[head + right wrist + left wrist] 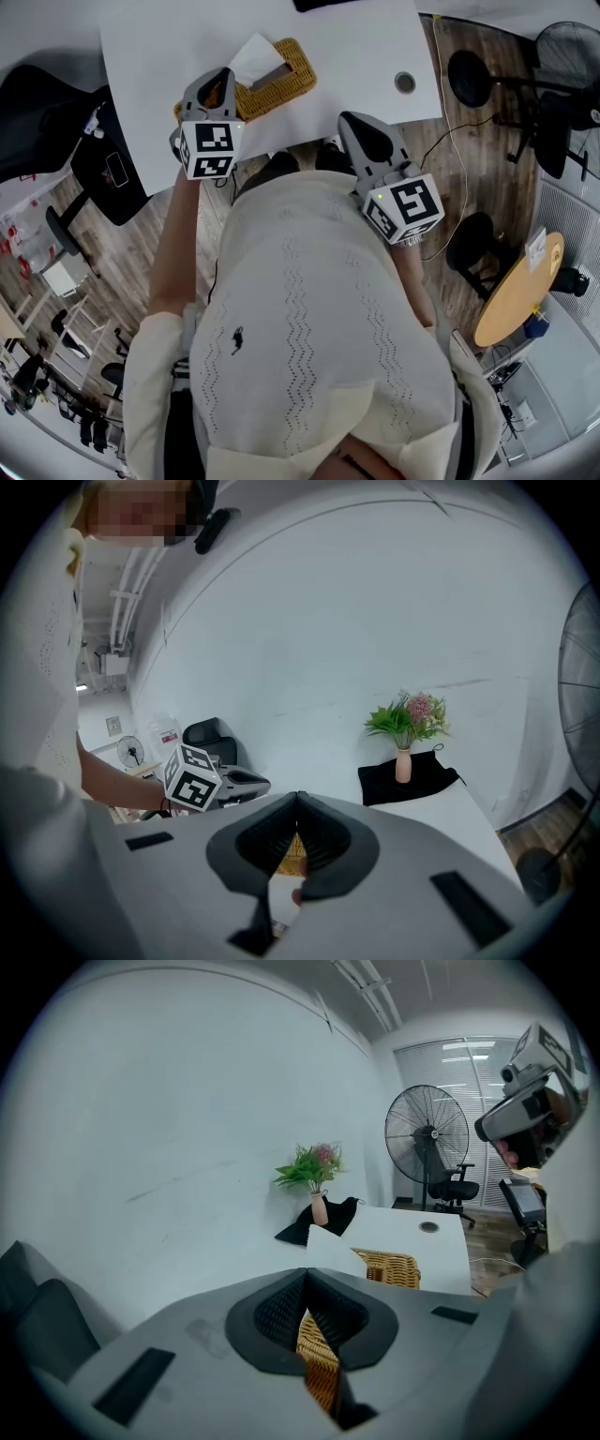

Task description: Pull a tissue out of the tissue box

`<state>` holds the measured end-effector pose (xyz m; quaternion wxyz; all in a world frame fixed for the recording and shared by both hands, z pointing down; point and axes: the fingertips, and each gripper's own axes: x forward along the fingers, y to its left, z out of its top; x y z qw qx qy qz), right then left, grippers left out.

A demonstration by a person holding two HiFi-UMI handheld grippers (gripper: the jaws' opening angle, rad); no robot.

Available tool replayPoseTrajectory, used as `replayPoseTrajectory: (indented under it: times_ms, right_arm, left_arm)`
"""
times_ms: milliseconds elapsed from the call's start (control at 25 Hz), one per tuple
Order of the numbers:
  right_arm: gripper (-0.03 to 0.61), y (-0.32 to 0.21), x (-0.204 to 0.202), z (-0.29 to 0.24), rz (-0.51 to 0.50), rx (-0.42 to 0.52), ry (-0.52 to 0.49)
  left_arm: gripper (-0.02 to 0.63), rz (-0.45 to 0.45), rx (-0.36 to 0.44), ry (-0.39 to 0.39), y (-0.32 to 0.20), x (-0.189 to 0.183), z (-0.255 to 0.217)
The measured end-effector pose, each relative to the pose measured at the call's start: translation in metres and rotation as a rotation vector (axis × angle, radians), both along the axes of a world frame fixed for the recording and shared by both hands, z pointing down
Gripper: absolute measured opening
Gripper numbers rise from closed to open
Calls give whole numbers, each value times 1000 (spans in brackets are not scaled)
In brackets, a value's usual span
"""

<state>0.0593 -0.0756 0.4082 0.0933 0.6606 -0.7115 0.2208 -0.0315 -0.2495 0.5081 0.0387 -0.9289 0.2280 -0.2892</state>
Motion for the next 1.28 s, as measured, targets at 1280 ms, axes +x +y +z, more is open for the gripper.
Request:
replayPoseTrajectory:
  times_ms: [1280]
  right_arm:
    - [2,16,7,-6,-96,21,-22]
  left_arm:
    - [12,-115,44,64,24,-7,-35]
